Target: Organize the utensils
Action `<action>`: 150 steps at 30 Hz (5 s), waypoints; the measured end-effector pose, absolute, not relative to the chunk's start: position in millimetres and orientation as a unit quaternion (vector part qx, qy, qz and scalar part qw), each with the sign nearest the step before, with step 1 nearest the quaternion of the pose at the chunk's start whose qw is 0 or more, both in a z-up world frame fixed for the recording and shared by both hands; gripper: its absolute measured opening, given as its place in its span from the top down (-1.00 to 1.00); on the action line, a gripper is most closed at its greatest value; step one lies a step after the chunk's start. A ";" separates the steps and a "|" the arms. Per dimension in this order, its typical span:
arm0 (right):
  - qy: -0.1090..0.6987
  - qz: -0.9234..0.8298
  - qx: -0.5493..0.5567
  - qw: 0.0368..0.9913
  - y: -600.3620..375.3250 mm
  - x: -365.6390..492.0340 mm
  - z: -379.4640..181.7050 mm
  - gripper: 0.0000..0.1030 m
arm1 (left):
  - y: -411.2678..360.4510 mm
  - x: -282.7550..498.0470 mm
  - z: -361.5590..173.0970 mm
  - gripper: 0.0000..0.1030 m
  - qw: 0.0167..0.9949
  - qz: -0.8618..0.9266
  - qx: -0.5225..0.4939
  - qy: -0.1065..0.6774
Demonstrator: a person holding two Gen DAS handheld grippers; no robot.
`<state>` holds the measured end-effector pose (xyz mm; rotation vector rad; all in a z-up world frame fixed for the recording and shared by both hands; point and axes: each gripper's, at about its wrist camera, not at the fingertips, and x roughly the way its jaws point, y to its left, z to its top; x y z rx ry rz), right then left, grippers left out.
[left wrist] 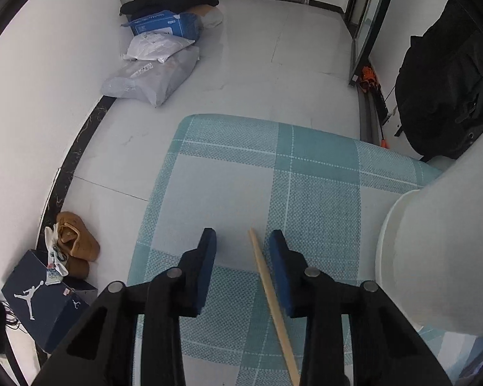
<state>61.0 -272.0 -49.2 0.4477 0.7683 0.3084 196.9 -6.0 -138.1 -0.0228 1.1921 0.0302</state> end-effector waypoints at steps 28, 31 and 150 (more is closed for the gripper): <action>0.317 0.139 0.170 0.923 -255.8 20.8 -19.1 0.91 | 10.5 84.3 -34.0 1.00 0.912 -0.039 -0.107 0.394; 0.311 0.132 0.162 0.927 -253.0 13.8 -17.6 0.92 | 11.3 71.2 -24.8 1.00 0.917 -0.053 -0.116 0.377; 0.302 0.159 0.069 0.938 -215.8 -23.5 9.8 -0.65 | 9.2 -1.3 2.7 -0.82 0.940 -0.041 -0.098 0.325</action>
